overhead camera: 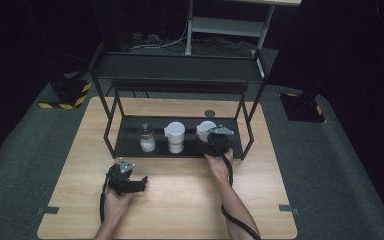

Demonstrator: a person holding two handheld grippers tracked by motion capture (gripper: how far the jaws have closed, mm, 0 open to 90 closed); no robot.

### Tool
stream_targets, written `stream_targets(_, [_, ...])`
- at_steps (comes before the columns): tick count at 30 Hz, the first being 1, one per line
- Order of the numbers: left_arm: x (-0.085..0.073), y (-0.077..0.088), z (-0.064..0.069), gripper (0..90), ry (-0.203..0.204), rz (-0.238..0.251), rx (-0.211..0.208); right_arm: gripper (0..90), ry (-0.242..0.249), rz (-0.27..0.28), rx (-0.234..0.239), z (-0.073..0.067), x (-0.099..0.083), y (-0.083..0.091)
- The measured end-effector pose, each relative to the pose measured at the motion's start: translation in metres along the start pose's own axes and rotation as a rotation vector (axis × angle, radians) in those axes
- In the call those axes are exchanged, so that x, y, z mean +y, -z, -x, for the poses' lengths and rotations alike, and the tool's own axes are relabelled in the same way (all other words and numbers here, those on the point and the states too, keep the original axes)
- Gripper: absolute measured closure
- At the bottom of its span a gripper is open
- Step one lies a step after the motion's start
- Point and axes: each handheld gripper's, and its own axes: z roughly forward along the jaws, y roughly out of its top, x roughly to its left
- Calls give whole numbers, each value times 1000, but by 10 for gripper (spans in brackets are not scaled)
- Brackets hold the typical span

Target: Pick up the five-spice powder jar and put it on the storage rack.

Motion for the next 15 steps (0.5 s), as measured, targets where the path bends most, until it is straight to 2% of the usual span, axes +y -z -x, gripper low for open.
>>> stream_targets(5, [0, 0, 0, 90, 1, 0, -1, 196, -11, -2, 15, 4, 0, 1])
stream_targets(15, [0, 0, 0, 90, -1, 0, 0, 149, -21, -9, 45, 11, -2, 3])
